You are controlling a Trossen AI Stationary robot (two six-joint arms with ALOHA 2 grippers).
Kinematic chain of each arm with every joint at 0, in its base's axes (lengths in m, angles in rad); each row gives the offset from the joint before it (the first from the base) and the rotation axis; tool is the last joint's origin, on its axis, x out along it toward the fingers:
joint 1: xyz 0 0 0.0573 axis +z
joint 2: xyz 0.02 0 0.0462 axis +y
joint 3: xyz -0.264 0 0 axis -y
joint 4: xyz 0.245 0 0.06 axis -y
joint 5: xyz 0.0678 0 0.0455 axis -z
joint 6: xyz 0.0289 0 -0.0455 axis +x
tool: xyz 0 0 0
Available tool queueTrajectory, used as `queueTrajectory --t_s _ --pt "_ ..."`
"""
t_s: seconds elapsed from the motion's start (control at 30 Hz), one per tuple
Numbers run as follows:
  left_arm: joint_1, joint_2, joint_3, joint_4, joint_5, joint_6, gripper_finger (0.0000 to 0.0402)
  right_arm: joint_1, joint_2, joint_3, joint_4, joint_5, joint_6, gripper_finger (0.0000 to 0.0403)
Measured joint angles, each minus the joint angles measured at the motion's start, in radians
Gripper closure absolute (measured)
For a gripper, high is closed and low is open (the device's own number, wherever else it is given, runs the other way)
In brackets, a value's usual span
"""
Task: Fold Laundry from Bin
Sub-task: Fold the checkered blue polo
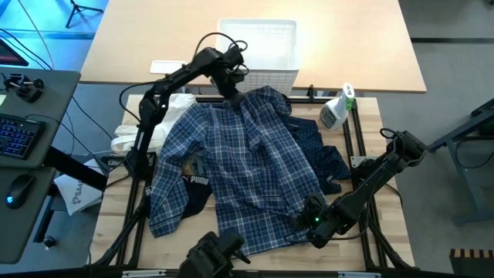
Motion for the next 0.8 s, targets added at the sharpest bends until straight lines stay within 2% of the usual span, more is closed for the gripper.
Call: queueTrajectory --t_s 0.17,0.37,0.47,0.63,0.8 --pt "-0.010 0.046 0.000 -0.001 0.071 -0.081 0.0342 0.000 0.000 0.000 -0.003 0.003 0.002 0.0245" --pt "-0.027 0.088 0.001 0.039 0.072 -0.187 0.0260 0.000 0.000 0.000 -0.023 0.022 0.004 0.0245" --pt "-0.033 0.108 0.000 0.086 0.064 -0.246 0.0232 0.000 0.000 0.000 -0.041 0.023 0.004 0.0245" --pt "-0.049 0.118 0.001 0.166 0.024 -0.298 0.0225 0.000 0.000 0.000 -0.056 0.024 0.004 0.0245" --pt "-0.056 0.134 0.002 0.181 -0.001 -0.314 0.0241 0.000 0.000 0.000 -0.056 0.029 0.004 0.0245"
